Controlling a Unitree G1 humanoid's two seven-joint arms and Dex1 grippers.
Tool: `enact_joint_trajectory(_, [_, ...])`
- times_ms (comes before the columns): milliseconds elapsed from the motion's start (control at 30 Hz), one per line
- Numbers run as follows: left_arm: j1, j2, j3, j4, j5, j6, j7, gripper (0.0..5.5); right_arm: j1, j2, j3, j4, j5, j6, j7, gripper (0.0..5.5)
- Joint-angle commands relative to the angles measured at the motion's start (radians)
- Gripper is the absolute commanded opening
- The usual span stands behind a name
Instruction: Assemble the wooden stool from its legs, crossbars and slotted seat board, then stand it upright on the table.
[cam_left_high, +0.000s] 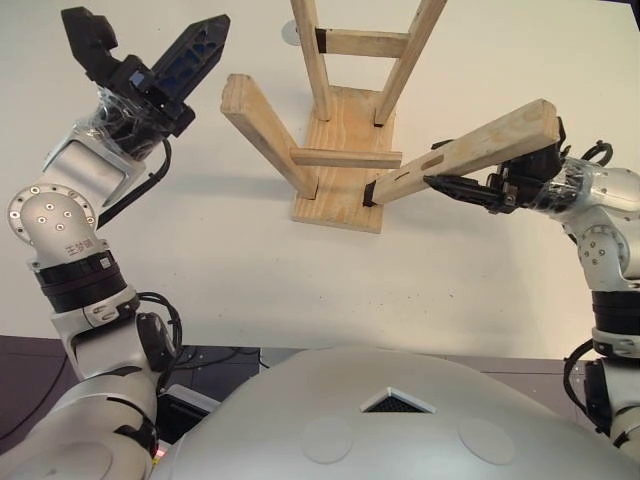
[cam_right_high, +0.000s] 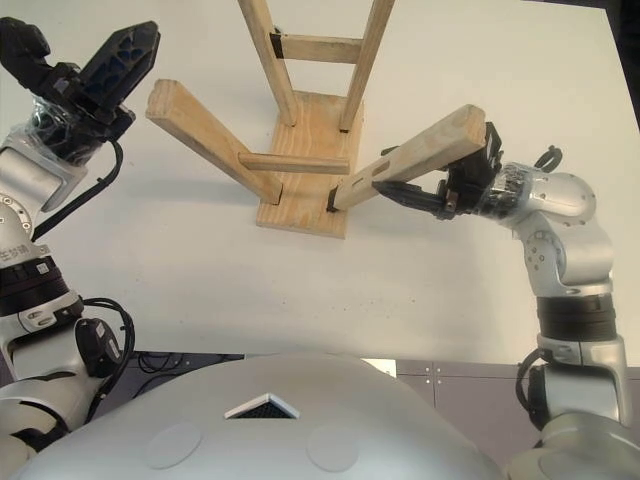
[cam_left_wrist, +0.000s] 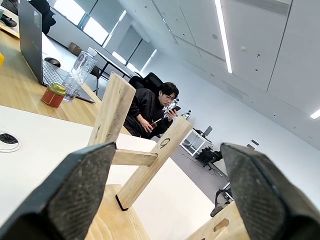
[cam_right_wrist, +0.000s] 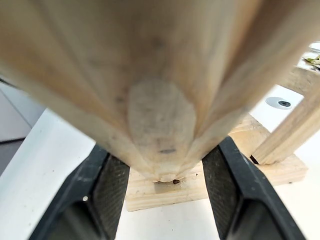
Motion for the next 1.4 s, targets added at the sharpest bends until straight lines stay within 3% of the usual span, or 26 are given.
enact_joint_trajectory(33, [0.049, -0.038, -0.043, -0.055, 0.031, -0.003, 0.028, 3.83, -0.018, -0.089, 0.097, -0.033, -0.195, 0.074, -0.023, 2.02])
enact_joint_trajectory(600, [0.085, -0.104, -0.122, -0.145, 0.052, -0.042, 0.068, 3.83, -0.202, -0.031, 0.159, -0.149, -0.176, 0.253, -0.047, 2.02])
enact_joint_trajectory(933, [0.02, -0.155, -0.192, -0.19, 0.097, -0.052, 0.203, 3.83, -0.327, -0.168, 0.497, -0.066, -0.583, 0.328, -0.041, 2.02])
enact_joint_trajectory(1200, [-0.139, -0.281, -0.232, -0.129, 0.16, -0.021, 0.505, 3.83, -0.387, -0.117, 0.628, 0.154, -0.56, 0.408, -0.018, 2.02])
enact_joint_trajectory(1333, [-0.19, -0.331, -0.288, -0.047, 0.247, -0.016, 0.571, 3.83, -0.335, -0.089, 0.711, 0.231, -0.592, 0.39, -0.044, 2.02])
enact_joint_trajectory(1400, [-0.202, -0.321, -0.309, -0.035, 0.275, -0.018, 0.541, 3.83, -0.292, -0.063, 0.687, 0.266, -0.546, 0.404, -0.088, 2.02])
